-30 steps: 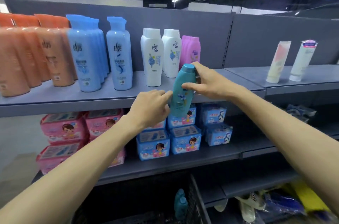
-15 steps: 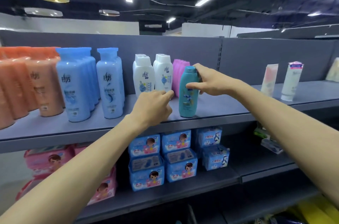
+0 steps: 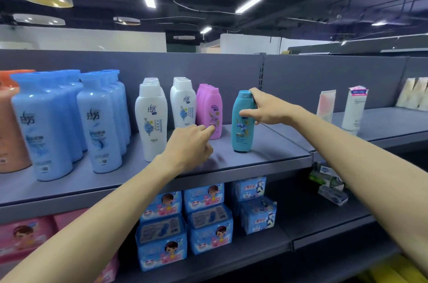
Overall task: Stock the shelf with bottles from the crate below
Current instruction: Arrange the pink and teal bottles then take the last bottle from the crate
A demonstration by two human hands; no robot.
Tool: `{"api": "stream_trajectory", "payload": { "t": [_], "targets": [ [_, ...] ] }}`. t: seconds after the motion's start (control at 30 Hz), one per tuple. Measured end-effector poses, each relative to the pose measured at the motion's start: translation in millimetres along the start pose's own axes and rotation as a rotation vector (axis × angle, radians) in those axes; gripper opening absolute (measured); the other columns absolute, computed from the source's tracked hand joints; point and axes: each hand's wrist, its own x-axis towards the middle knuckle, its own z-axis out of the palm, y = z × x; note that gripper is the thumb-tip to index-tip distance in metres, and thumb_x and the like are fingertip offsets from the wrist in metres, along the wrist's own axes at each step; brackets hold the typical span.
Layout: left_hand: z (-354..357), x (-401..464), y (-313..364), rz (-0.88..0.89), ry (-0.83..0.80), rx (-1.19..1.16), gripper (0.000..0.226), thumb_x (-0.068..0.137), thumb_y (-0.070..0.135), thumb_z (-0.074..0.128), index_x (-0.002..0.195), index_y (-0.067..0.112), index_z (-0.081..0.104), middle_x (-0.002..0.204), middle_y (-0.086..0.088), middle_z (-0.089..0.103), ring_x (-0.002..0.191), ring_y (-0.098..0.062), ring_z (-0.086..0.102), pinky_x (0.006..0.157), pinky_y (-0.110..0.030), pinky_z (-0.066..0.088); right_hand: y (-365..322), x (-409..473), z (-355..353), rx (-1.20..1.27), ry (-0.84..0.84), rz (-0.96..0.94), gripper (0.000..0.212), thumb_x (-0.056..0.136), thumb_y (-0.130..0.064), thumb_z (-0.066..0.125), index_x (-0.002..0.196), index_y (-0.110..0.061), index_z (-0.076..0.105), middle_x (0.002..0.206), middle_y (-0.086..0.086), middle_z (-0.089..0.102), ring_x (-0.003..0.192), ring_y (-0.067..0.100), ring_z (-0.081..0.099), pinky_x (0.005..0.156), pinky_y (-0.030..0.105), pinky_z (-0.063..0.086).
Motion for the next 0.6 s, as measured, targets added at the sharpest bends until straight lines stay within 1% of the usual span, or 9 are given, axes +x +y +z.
{"api": "stream_trajectory", "payload": {
  "t": [0.13, 0.23, 0.3, 0.37, 0.4, 0.43, 0.5, 0.57, 0.6],
  "targets": [
    [9.6, 14.8, 4.5, -0.002, -0.008, 0.005, 0.019, 0.082, 0.025, 0.051, 0.098, 0.015, 0.052, 0.079, 0.0, 0.059, 0.073, -0.027, 0.057, 0.051, -0.031, 0.038, 15.0, 8.9, -1.6, 0.042, 0.003, 0.015, 0.036, 0.095, -0.029, 0.062, 0.12, -0.016, 0.041, 0.112, 0.003, 0.062, 0.082, 0.012, 0.063, 0.061, 0.022, 0.05],
    [17.4, 22.3, 5.7, -0.003, -0.002, 0.004, 0.017, 0.082, 0.024, 0.051, 0.095, 0.013, 0.051, 0.079, -0.001, 0.059, 0.072, -0.028, 0.057, 0.05, -0.03, 0.034, 28.0, 8.8, 5.8, 0.13, 0.064, 0.032, 0.044, 0.092, -0.031, 0.065, 0.125, -0.018, 0.04, 0.114, 0.002, 0.064, 0.085, 0.013, 0.066, 0.063, 0.023, 0.053],
    [23.5, 25.3, 6.3, 0.001, -0.008, 0.007, 0.016, 0.082, 0.023, 0.051, 0.094, 0.013, 0.051, 0.078, -0.001, 0.059, 0.072, -0.028, 0.056, 0.051, -0.03, 0.033, 34.0, 6.9, 12.1, 0.149, 0.084, 0.024, 0.05, 0.089, -0.032, 0.069, 0.126, -0.019, 0.04, 0.113, 0.001, 0.064, 0.079, 0.014, 0.066, 0.062, 0.023, 0.052],
    [30.2, 28.8, 6.5, 0.007, -0.021, -0.005, 0.015, 0.083, 0.024, 0.052, 0.093, 0.013, 0.049, 0.079, -0.001, 0.058, 0.072, -0.027, 0.056, 0.051, -0.029, 0.034, 39.9, 3.3, 20.4, 0.112, 0.063, 0.017, 0.05, 0.086, -0.03, 0.074, 0.122, -0.019, 0.041, 0.11, -0.001, 0.063, 0.073, 0.012, 0.064, 0.058, 0.02, 0.049],
    [33.4, 30.8, 6.3, 0.008, -0.026, -0.007, 0.015, 0.083, 0.024, 0.052, 0.093, 0.014, 0.049, 0.079, -0.001, 0.058, 0.073, -0.027, 0.056, 0.051, -0.029, 0.035, 43.1, 1.2, 25.2, 0.099, 0.058, 0.021, 0.049, 0.085, -0.03, 0.075, 0.119, -0.019, 0.041, 0.108, -0.002, 0.063, 0.073, 0.012, 0.064, 0.059, 0.021, 0.049],
    [36.8, 33.0, 5.9, 0.009, -0.026, -0.005, 0.015, 0.083, 0.025, 0.053, 0.092, 0.014, 0.049, 0.078, -0.001, 0.058, 0.073, -0.027, 0.056, 0.051, -0.029, 0.035, 46.9, -0.7, 30.5, 0.092, 0.066, 0.022, 0.048, 0.084, -0.031, 0.076, 0.117, -0.02, 0.042, 0.108, -0.002, 0.062, 0.075, 0.014, 0.064, 0.062, 0.024, 0.051],
    [43.2, 37.0, 3.8, 0.01, -0.018, 0.013, 0.017, 0.08, 0.025, 0.055, 0.091, 0.013, 0.051, 0.076, -0.002, 0.059, 0.071, -0.029, 0.056, 0.05, -0.03, 0.038, 52.8, -4.1, 39.1, 0.074, 0.104, 0.024, 0.05, 0.081, -0.032, 0.079, 0.115, -0.021, 0.043, 0.111, -0.002, 0.062, 0.086, 0.017, 0.064, 0.071, 0.029, 0.052],
    [48.2, 40.9, 1.1, 0.013, -0.017, 0.03, 0.019, 0.078, 0.025, 0.057, 0.092, 0.012, 0.053, 0.073, -0.003, 0.058, 0.068, -0.029, 0.057, 0.048, -0.03, 0.039, 56.4, -6.1, 43.6, 0.08, 0.128, 0.026, 0.055, 0.077, -0.03, 0.082, 0.115, -0.02, 0.044, 0.113, -0.001, 0.061, 0.099, 0.018, 0.061, 0.076, 0.027, 0.048],
    [50.0, 42.5, -0.2, 0.016, -0.018, 0.035, 0.019, 0.078, 0.024, 0.057, 0.091, 0.012, 0.053, 0.072, -0.003, 0.058, 0.068, -0.029, 0.057, 0.047, -0.03, 0.039, 57.0, -6.8, 44.6, 0.09, 0.13, 0.028, 0.057, 0.076, -0.03, 0.083, 0.115, -0.02, 0.044, 0.113, -0.001, 0.061, 0.101, 0.018, 0.06, 0.075, 0.025, 0.045]
  ]
}}
